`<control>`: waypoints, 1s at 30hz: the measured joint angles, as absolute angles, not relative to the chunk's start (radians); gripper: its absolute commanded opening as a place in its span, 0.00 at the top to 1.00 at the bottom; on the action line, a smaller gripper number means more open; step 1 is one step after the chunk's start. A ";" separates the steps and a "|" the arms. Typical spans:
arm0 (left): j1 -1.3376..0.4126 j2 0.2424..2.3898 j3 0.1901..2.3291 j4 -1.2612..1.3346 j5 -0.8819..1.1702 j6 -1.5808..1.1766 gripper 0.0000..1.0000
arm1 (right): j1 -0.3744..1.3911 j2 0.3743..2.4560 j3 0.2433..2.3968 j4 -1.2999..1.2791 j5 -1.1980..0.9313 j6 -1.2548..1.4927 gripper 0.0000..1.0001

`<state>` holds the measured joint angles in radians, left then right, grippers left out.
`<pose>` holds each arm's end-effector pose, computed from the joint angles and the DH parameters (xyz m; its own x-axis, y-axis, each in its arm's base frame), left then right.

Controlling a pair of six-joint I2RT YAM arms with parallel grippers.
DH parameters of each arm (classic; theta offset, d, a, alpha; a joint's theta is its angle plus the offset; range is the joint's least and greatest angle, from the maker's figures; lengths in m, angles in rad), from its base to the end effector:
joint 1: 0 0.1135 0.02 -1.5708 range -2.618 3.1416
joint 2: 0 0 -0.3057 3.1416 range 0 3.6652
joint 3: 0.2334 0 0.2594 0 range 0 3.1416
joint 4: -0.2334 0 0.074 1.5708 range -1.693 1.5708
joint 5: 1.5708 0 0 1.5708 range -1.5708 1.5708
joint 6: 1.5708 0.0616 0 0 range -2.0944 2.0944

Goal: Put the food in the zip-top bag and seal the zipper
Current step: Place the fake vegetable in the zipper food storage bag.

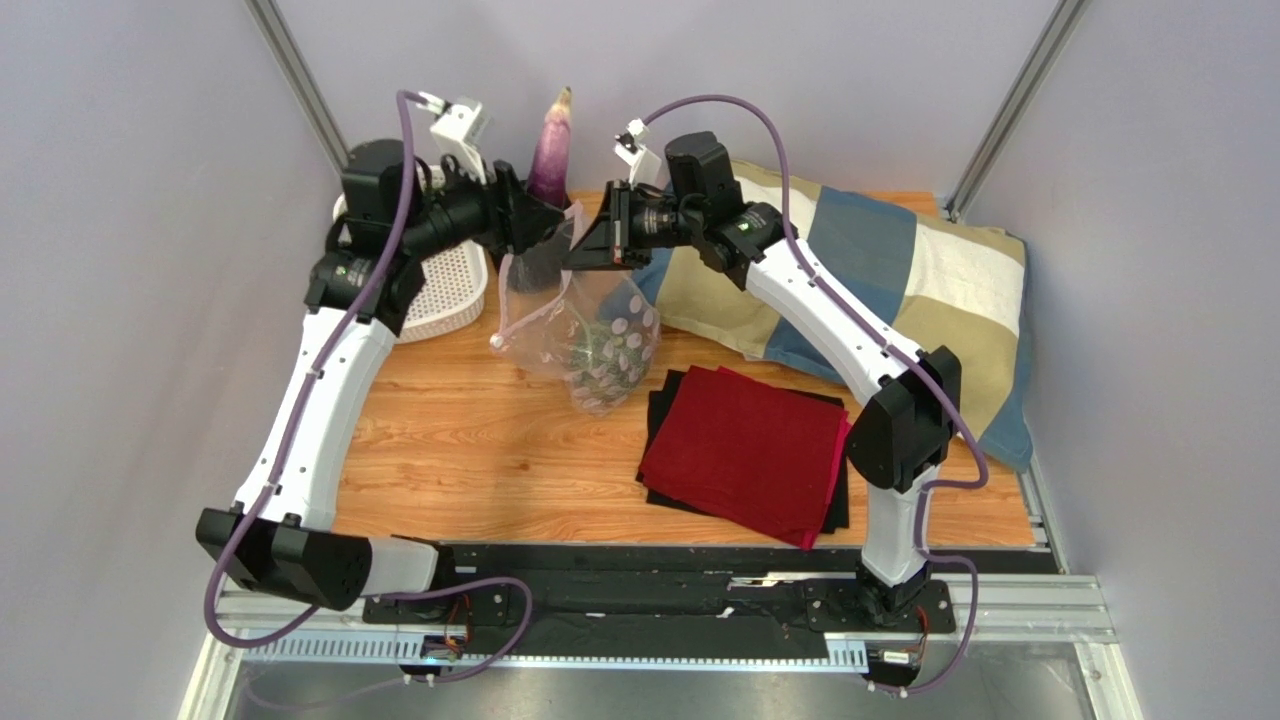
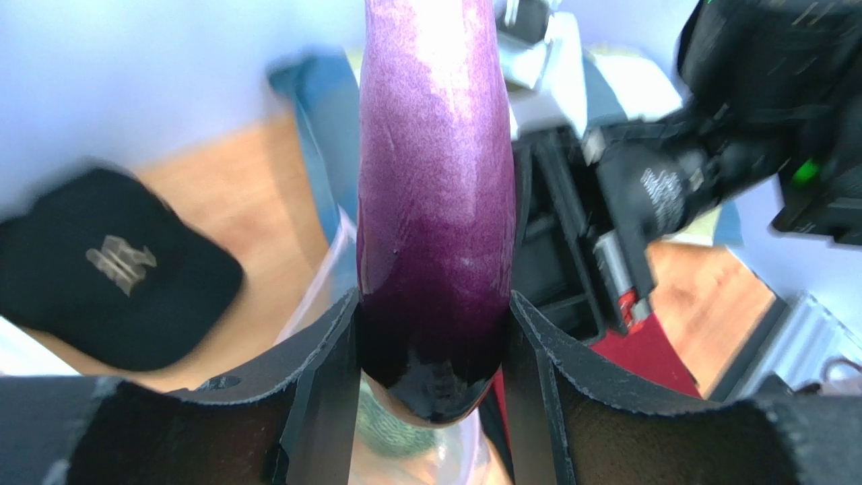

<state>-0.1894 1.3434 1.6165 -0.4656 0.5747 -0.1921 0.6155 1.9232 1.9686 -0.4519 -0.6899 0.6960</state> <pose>0.2896 -0.0896 0.5131 -0.3146 -0.1028 -0.9436 0.6336 0.7174 -0.2895 0.3746 0.3129 0.4238 -0.8393 0.0122 -0.5435 -0.5011 0.3706 0.7820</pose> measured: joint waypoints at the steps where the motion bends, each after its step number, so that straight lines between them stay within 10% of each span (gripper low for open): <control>1: -0.199 1.333 1.573 -0.452 0.568 -0.202 0.84 | 0.618 1.925 1.968 -0.451 -0.690 0.698 1.00; 9: -0.223 1.296 1.241 -0.336 0.471 -0.237 0.84 | 0.586 1.924 1.894 -0.450 -0.681 0.711 1.00; 30: -0.226 1.214 1.306 -0.630 0.517 -0.086 0.53 | 0.558 1.917 1.880 -0.399 -0.719 0.726 1.00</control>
<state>-0.2260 1.2137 1.3056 -0.6304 0.5171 -0.0864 0.5575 1.9175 1.8797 -0.3992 -0.7189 0.7261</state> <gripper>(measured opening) 0.553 0.007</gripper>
